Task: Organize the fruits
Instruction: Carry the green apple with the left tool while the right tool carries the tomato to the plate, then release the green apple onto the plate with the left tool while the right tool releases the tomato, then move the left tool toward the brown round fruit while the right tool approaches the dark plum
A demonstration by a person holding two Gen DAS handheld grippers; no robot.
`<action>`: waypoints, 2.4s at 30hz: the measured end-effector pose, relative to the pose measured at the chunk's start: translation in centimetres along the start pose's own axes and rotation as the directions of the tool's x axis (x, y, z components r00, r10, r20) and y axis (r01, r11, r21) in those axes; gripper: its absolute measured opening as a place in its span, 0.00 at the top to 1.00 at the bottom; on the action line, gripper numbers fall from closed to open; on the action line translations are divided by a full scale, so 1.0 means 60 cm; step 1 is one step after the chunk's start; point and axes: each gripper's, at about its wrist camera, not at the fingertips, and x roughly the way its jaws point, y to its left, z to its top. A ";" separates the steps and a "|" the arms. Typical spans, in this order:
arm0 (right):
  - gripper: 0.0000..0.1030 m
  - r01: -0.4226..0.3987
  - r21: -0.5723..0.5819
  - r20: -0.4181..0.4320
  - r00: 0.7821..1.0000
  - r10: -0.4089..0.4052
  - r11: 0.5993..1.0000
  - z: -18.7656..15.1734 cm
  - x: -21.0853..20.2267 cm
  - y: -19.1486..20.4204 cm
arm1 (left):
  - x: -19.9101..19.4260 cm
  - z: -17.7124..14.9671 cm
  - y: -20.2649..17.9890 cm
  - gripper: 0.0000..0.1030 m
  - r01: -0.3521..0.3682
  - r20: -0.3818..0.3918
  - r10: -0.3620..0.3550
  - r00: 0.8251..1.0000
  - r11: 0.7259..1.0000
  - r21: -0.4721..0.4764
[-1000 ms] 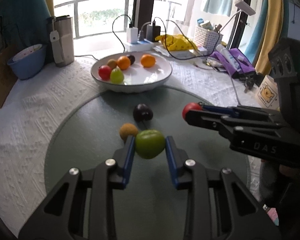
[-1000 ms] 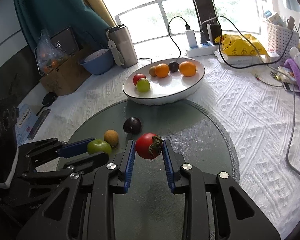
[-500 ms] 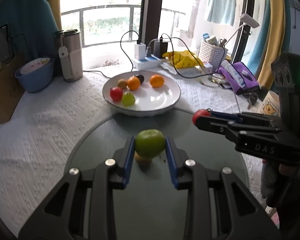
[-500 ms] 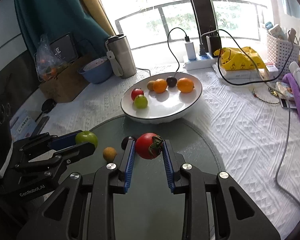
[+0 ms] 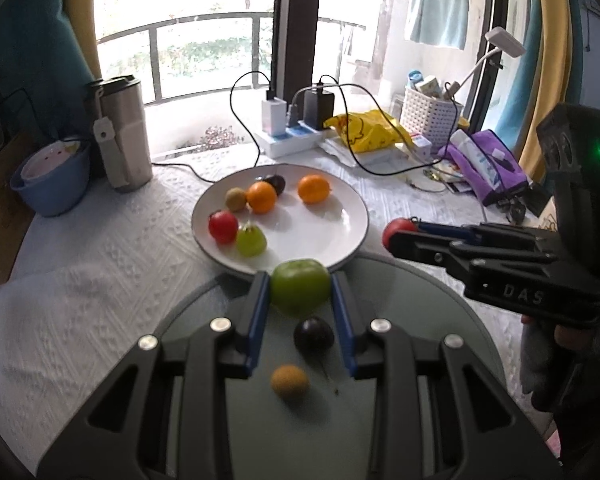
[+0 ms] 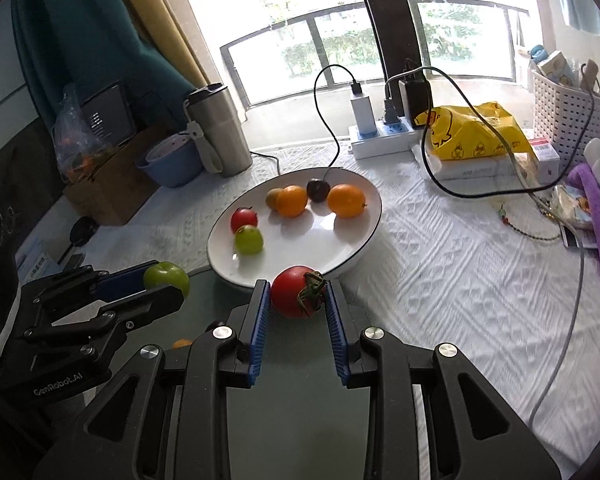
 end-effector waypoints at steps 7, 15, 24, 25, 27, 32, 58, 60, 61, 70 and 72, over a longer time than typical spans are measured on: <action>0.71 0.000 -0.003 -0.004 1.000 0.000 1.000 0.026 0.033 -0.017 | 0.041 0.028 0.002 0.69 0.012 -0.008 -0.012 1.000 1.000 0.013; 0.71 0.018 -0.012 -0.012 1.000 -0.018 1.000 0.049 0.073 -0.025 | 0.096 0.056 0.009 0.69 0.013 -0.029 -0.013 0.999 1.000 0.021; 0.71 0.029 -0.023 -0.026 0.999 -0.030 0.999 0.054 0.101 -0.034 | 0.135 0.065 0.018 0.69 0.020 -0.058 -0.019 0.998 1.000 0.007; 0.71 0.032 -0.025 -0.025 0.999 -0.032 0.999 0.055 0.102 -0.034 | 0.140 0.064 0.018 0.69 0.012 -0.069 -0.011 0.998 1.000 0.010; 0.71 0.039 -0.028 -0.024 0.999 -0.040 0.999 0.056 0.102 -0.033 | 0.147 0.065 0.020 0.69 0.010 -0.081 -0.009 0.997 1.000 0.005; 0.71 0.048 -0.028 -0.022 0.999 -0.048 0.998 0.056 0.101 -0.033 | 0.150 0.066 0.020 0.69 0.019 -0.086 -0.018 0.996 1.000 0.006; 0.71 0.073 -0.029 0.036 0.997 -0.072 0.997 0.045 0.031 -0.004 | 0.074 0.065 0.014 0.56 0.035 -0.020 -0.035 0.999 0.999 -0.022; 0.71 0.075 -0.027 0.040 0.997 -0.073 0.997 0.042 0.024 -0.003 | 0.067 0.063 0.013 0.56 0.034 -0.014 -0.035 0.999 0.999 -0.022; 0.71 0.076 -0.027 0.041 0.996 -0.075 0.997 0.040 0.020 -0.002 | 0.063 0.062 0.012 0.56 0.034 -0.011 -0.034 0.999 0.999 -0.021; 0.71 0.077 -0.033 0.051 0.996 -0.075 0.997 0.027 -0.005 0.015 | 0.021 0.046 0.018 0.55 0.020 0.017 -0.019 1.000 0.999 -0.035; 0.71 0.076 -0.037 0.053 0.996 -0.074 0.996 0.022 -0.011 0.023 | 0.011 0.042 0.020 0.55 0.017 0.023 -0.016 1.000 0.999 -0.038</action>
